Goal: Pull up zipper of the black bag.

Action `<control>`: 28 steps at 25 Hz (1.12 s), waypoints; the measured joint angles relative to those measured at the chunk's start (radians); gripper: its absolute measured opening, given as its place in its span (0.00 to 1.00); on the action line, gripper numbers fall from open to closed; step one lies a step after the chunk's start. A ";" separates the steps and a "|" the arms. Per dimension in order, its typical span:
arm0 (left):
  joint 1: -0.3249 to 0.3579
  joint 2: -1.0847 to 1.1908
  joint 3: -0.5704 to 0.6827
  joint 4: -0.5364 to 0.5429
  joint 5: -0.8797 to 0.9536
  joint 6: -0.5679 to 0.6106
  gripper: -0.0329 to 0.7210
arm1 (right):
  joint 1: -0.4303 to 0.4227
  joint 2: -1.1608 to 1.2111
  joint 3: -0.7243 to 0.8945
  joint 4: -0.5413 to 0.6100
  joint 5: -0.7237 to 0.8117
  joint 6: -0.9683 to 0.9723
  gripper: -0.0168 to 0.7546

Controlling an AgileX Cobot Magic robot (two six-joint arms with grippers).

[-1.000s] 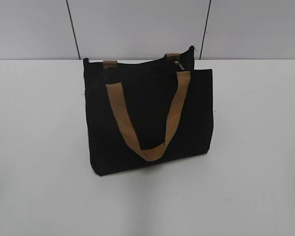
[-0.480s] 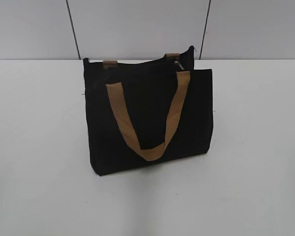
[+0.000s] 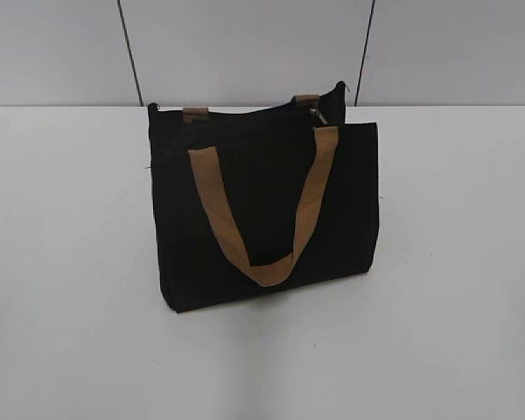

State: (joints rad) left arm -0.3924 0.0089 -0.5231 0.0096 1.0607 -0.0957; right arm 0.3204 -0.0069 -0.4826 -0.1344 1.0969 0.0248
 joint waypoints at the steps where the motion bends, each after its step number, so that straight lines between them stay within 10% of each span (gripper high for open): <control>1: 0.011 0.000 0.000 0.000 0.000 0.000 0.47 | 0.000 0.000 0.000 0.000 0.000 0.000 0.65; 13: 0.308 -0.018 0.001 0.000 0.000 0.000 0.35 | -0.216 0.000 0.001 0.000 -0.001 0.000 0.65; 28: 0.320 -0.018 0.001 0.000 0.000 0.000 0.35 | -0.285 0.000 0.001 0.001 -0.001 0.000 0.65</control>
State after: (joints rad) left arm -0.0722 -0.0095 -0.5220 0.0096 1.0604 -0.0957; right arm 0.0352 -0.0069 -0.4818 -0.1338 1.0956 0.0251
